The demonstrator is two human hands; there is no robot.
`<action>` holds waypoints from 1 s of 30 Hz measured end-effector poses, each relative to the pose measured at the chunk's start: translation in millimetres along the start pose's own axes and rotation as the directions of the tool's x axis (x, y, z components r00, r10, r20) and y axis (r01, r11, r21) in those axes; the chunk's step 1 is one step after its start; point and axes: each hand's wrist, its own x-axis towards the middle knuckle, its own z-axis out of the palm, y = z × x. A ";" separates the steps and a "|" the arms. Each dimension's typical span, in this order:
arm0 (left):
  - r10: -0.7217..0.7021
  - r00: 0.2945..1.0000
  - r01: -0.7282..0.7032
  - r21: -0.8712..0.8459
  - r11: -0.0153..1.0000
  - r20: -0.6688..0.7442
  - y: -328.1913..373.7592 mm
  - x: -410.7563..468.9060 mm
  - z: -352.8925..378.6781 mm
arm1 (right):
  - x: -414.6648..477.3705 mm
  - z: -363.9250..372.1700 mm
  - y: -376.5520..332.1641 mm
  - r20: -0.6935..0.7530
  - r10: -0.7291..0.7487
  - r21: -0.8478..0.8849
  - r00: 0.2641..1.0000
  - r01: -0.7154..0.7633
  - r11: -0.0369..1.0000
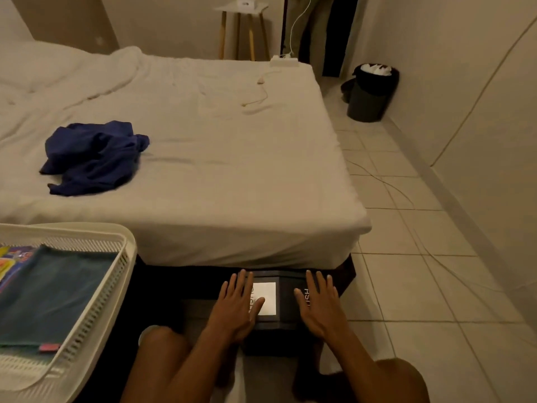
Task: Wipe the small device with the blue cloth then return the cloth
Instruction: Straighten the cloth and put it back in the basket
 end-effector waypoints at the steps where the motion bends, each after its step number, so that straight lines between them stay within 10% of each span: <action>1: 0.005 1.000 -0.005 0.005 1.000 0.002 -1.0 5.6 6.4 | 3.8 6.2 2.0 -0.004 -0.006 -0.005 1.000 0.006 1.000; 30: 0.054 0.981 -0.065 -0.053 0.996 -0.184 -6.1 54.8 89.8 | 45.1 75.8 19.6 -0.165 -0.076 -0.036 0.983 0.072 0.997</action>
